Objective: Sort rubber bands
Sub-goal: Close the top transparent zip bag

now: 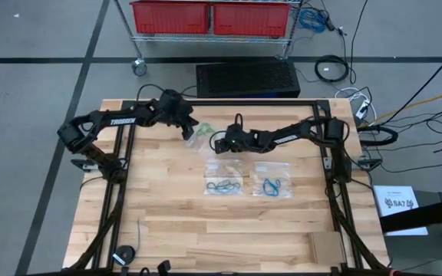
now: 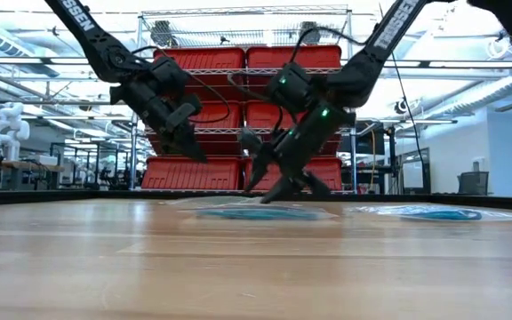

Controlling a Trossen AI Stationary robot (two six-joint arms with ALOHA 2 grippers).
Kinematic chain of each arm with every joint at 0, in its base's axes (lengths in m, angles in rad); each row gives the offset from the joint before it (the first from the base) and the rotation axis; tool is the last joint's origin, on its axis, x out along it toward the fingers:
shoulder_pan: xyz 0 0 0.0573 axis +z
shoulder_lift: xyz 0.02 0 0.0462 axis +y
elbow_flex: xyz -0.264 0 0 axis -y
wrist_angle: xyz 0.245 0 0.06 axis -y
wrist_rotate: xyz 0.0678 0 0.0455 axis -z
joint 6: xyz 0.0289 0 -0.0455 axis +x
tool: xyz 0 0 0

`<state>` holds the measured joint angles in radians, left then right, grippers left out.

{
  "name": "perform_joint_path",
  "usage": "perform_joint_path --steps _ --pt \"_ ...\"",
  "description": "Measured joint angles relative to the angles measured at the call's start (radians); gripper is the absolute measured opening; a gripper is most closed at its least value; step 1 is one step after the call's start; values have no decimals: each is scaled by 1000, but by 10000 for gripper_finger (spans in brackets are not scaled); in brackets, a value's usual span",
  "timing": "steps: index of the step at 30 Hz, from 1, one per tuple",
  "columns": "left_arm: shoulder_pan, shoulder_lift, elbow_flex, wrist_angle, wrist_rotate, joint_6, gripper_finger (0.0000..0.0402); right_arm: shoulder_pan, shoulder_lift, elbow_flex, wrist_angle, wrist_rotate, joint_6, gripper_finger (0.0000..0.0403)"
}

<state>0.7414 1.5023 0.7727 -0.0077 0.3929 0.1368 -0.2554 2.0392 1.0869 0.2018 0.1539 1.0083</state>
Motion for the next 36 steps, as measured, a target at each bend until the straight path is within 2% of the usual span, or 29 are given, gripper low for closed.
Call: perform_joint_path --steps 4,7,10,13,15,19,25,32,36 --pt "0 0 1 -15 1 0 1 -2 29 -1 103 10 -17 171" --pt "0 0 1 -15 1 0 1 0 33 -2 118 51 -57 152" --pt "1 0 1 3 1 0 1 -2 35 -4 117 134 -89 105" --pt "1 0 1 12 1 0 1 -3 35 -4 121 182 -130 37" --pt "1 0 1 19 11 0 1 2 35 -4 128 207 -149 10" --pt "1 0 1 31 54 -1 1 9 34 -4 137 206 -192 6" --pt "1 -1 1 41 59 0 1 17 -36 -3 85 181 -324 1" --pt "6 -1 0 78 103 6 2 24 -197 -3 -9 180 -579 0" --pt "5 -1 0 126 172 8 9 35 -303 -3 -85 178 -659 0"
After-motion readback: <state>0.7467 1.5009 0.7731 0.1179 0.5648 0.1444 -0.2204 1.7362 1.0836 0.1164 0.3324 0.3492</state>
